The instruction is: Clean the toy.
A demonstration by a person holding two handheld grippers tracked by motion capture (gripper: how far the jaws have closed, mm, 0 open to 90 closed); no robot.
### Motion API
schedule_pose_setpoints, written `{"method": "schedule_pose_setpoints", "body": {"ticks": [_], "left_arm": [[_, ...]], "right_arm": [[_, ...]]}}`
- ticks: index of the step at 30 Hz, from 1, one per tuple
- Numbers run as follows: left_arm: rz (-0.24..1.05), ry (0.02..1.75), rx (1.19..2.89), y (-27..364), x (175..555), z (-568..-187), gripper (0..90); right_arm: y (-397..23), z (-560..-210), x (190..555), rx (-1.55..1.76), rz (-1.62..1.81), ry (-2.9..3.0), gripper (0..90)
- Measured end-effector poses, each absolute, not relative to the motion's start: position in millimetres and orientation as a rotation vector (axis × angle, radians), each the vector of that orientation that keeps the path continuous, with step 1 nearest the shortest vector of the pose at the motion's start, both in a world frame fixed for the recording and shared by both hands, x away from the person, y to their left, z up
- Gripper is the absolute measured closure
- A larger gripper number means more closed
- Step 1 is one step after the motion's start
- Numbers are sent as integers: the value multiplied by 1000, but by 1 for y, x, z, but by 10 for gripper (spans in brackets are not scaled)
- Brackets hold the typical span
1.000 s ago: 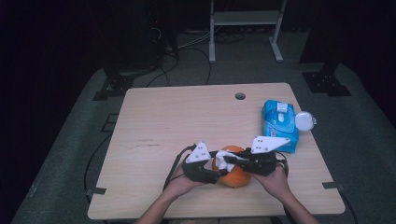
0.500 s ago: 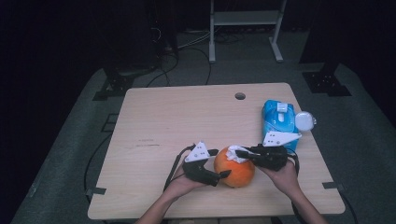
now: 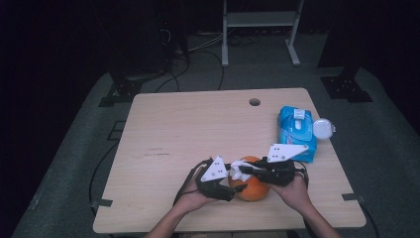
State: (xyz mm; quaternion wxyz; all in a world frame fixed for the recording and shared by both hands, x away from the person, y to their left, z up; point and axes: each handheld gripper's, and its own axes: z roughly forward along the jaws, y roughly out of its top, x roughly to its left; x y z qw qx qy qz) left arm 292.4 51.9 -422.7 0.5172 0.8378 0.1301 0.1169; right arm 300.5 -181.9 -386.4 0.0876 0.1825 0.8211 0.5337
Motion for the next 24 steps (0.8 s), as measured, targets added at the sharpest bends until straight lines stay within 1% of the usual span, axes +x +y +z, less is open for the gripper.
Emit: {"method": "schedule_pose_setpoints", "body": {"ticks": [5,7,9,12,14,16,18,20,24], "left_arm": [[247,345,2017,59,299,-427,302],[234,359,2018,62,302,-428,280],[215,374,2004,64,304,-426,216],[189,371,1922,65,304,-421,103],[198,359,1926,63,303,-420,104],[204,350,1976,62,302,-425,164],[217,358,2000,62,302,-429,170],[198,378,2013,67,305,-431,199],[163,404,2018,77,310,-435,202]], "right_arm": [[-201,-392,309,638,1591,2416,821],[-207,-396,312,679,1599,2412,821],[-207,-399,313,689,1598,2409,820],[-201,-401,313,692,1621,2413,820],[-193,-403,311,675,1640,2423,820],[-185,-403,310,647,1646,2444,819],[-182,-403,309,628,1622,2456,819],[-183,-404,309,632,1609,2459,818],[-195,-410,312,679,1577,2458,818]]}}
